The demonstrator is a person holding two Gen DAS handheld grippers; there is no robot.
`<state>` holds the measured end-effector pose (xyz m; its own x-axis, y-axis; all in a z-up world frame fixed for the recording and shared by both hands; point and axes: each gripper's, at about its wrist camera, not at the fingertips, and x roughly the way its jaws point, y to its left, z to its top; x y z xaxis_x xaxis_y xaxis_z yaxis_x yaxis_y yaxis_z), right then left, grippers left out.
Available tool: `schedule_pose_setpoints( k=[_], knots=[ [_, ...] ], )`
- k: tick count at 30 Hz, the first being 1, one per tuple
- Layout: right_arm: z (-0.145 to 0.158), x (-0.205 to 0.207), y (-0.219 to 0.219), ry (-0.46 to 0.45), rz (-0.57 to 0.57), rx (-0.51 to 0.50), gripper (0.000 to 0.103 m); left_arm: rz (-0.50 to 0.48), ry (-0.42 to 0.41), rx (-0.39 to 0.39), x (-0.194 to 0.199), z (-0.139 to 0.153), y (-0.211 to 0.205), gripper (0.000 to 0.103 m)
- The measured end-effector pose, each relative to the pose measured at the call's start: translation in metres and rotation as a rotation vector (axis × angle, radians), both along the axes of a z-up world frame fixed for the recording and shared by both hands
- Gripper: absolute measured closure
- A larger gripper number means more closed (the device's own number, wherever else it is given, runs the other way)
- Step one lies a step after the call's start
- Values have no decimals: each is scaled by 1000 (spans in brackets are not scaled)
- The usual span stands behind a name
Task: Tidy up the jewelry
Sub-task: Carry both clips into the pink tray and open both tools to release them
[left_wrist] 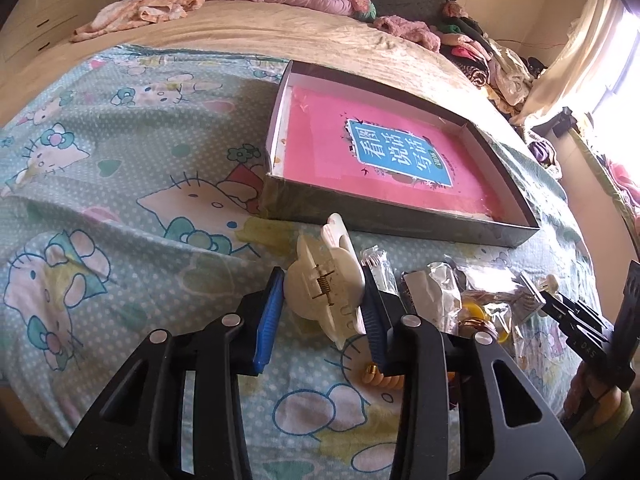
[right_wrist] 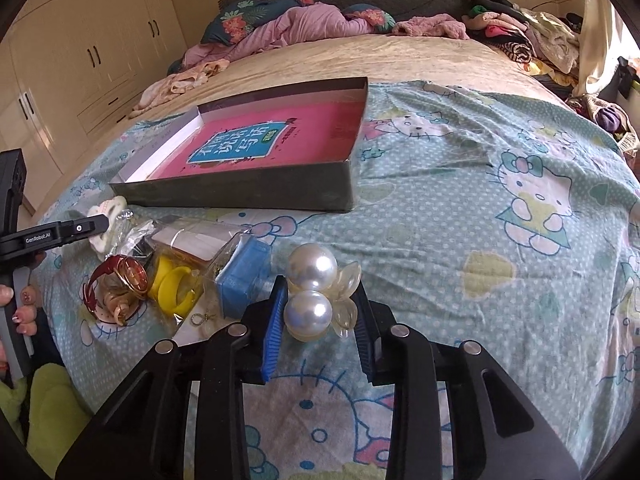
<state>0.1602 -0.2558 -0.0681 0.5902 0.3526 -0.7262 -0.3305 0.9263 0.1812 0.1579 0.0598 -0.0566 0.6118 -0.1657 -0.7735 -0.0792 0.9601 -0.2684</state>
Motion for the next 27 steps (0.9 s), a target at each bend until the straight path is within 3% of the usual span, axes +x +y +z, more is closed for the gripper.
schedule_pose_setpoints(
  k=[14, 27],
  knots=[
    [43, -1, -2, -107, 5, 35, 73, -25, -81, 2, -6, 41, -1, 74],
    [62, 36, 27, -156, 53, 49, 73, -11, -111, 9, 34, 55, 4, 74]
  ],
)
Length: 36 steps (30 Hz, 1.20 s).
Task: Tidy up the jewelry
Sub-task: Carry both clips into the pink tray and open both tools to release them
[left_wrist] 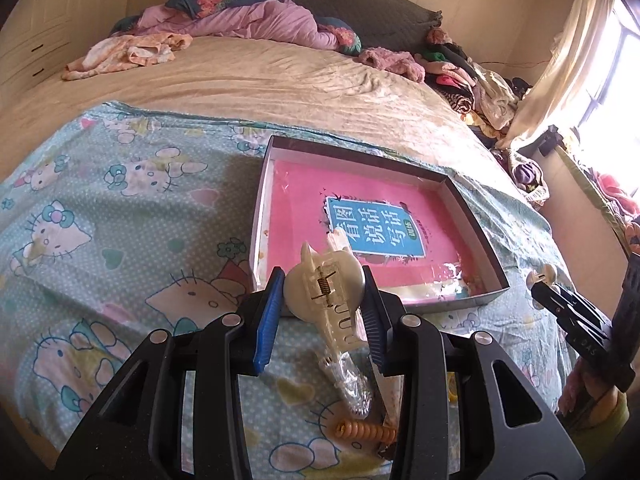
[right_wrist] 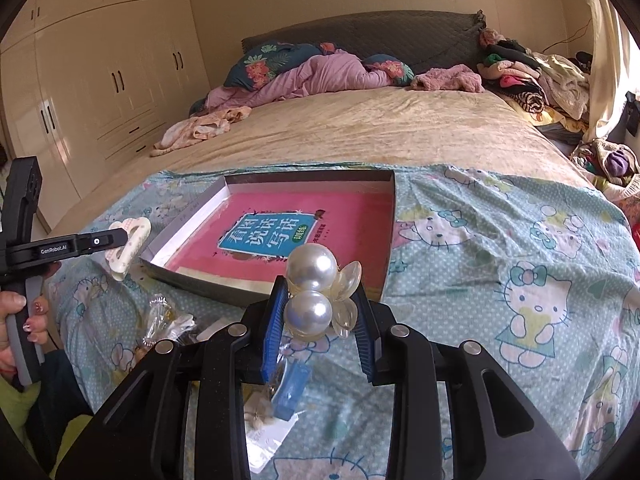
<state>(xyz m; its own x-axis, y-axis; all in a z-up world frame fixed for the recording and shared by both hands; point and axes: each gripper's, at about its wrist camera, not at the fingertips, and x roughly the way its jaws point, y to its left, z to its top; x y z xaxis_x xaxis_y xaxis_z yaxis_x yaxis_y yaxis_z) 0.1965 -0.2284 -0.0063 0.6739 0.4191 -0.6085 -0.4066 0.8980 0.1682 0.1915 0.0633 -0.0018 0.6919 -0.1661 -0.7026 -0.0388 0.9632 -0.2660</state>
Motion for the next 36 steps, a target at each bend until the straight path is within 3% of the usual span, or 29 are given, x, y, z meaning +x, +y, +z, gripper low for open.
schedule_pose_setpoints(
  k=[15, 32, 34, 36],
  knots=[
    [-13, 60, 22, 60, -5, -16, 73, 6, 24, -6, 54, -23, -2, 74],
    [-51, 83, 33, 168, -30, -58, 72, -6, 85, 14, 55, -51, -5, 74],
    [-50, 82, 32, 167, -33, -53, 69, -6, 85, 15, 54, -51, -5, 74],
    [-48, 80, 30, 159, -42, -54, 56, -5, 88, 14, 54, -52, -4, 73]
  ],
)
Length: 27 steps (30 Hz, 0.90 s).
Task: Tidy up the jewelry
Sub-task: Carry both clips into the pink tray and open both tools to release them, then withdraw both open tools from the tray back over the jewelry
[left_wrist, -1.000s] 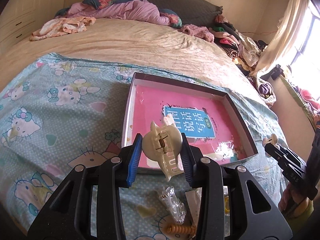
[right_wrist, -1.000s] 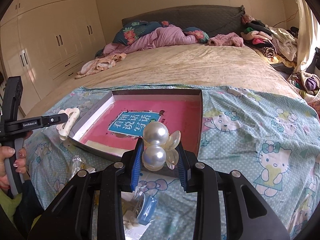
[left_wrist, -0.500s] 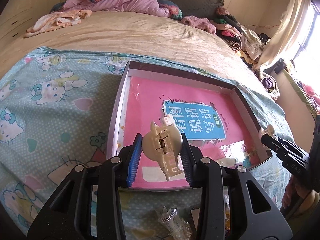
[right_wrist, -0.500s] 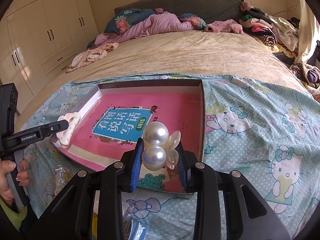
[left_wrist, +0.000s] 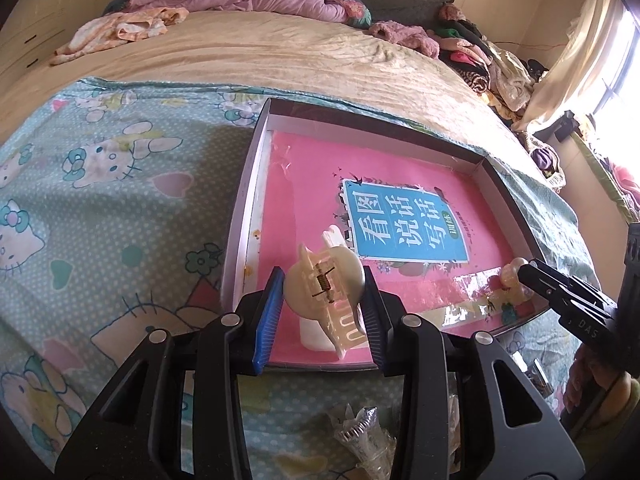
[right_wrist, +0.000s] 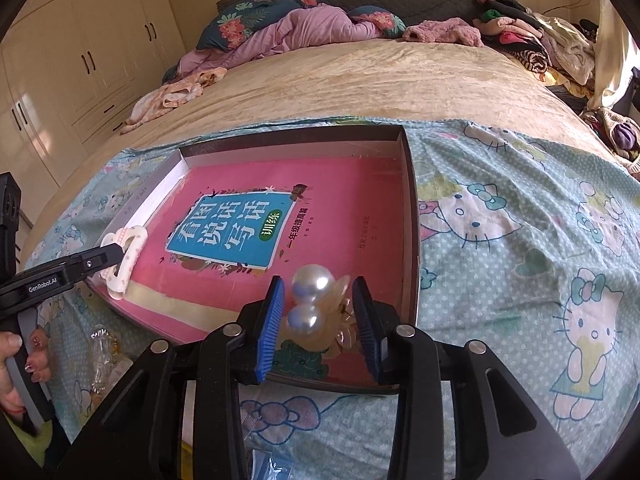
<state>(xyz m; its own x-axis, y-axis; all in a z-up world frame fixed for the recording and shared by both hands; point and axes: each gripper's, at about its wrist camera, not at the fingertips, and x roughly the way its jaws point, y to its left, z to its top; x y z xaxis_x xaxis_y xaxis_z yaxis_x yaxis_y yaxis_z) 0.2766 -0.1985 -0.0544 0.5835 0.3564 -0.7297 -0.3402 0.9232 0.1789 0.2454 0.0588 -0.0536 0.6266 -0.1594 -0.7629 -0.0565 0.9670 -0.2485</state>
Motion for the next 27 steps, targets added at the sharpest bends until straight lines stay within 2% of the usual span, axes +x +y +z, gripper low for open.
schedule_pose_setpoints(
  k=[9, 12, 15, 20, 21, 22, 25, 27],
  knots=[
    [24, -25, -14, -58, -20, 41, 36, 4, -13, -11, -7, 5, 2, 61],
    [34, -35, -19, -78, -22, 53, 29, 7, -23, -12, -11, 11, 2, 47],
    [45, -46, -25, -104, -24, 65, 24, 12, -36, -14, -16, 18, 4, 45],
    [60, -60, -34, -135, -30, 80, 23, 28, -72, -10, -28, 34, 9, 27],
    [62, -63, -35, -140, -32, 83, 23, 33, -77, -9, -31, 37, 9, 19],
    [64, -65, -36, -144, -34, 85, 23, 37, -84, -10, -34, 41, 11, 16],
    [69, -72, -39, -150, -34, 91, 23, 48, -103, -25, -43, 50, 15, 10],
    [72, -76, -39, -155, -32, 90, 23, 52, -114, -32, -48, 55, 16, 10]
  ],
)
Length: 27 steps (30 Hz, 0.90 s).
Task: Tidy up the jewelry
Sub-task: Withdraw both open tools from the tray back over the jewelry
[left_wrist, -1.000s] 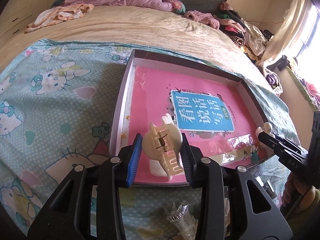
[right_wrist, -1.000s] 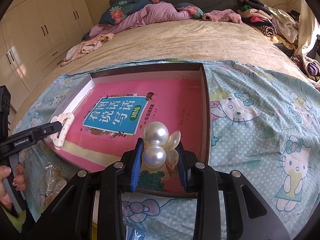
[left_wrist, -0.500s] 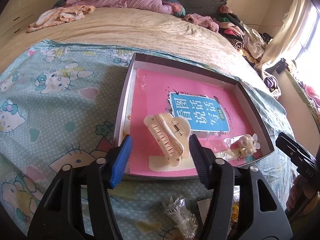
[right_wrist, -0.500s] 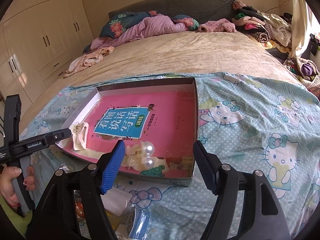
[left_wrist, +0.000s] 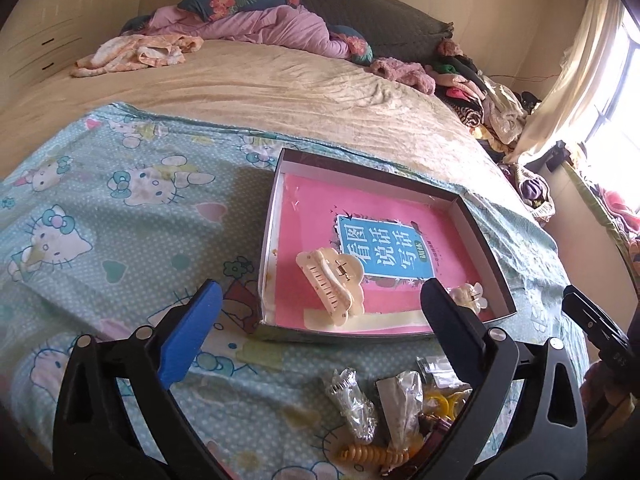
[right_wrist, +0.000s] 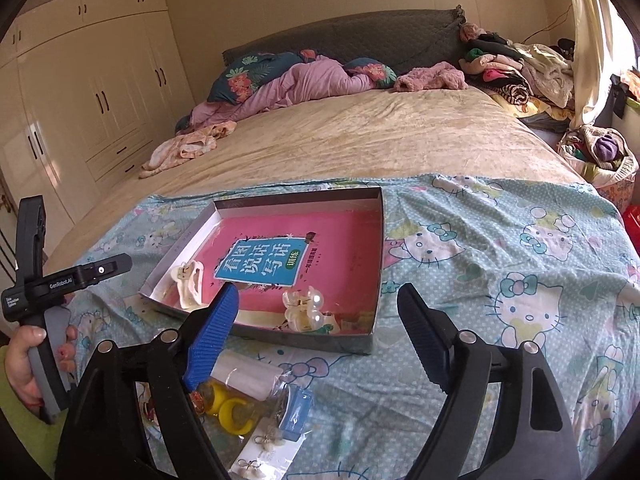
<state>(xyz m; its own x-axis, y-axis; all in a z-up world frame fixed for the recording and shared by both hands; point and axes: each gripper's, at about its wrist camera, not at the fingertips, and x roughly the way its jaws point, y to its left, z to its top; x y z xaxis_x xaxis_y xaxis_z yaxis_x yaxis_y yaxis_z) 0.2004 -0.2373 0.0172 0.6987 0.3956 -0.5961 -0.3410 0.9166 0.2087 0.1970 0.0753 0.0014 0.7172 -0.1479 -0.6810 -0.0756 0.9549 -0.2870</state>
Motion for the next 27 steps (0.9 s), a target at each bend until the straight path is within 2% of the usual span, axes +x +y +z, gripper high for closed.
schedule_pose_setpoints(
  k=[13, 27],
  knots=[
    [12, -29, 5, -18, 32, -4, 23, -22, -42, -8, -34, 15, -5, 10],
    [1, -55, 15, 19, 83, -33, 23, -127, -29, 38, -68, 5, -33, 10]
  ],
)
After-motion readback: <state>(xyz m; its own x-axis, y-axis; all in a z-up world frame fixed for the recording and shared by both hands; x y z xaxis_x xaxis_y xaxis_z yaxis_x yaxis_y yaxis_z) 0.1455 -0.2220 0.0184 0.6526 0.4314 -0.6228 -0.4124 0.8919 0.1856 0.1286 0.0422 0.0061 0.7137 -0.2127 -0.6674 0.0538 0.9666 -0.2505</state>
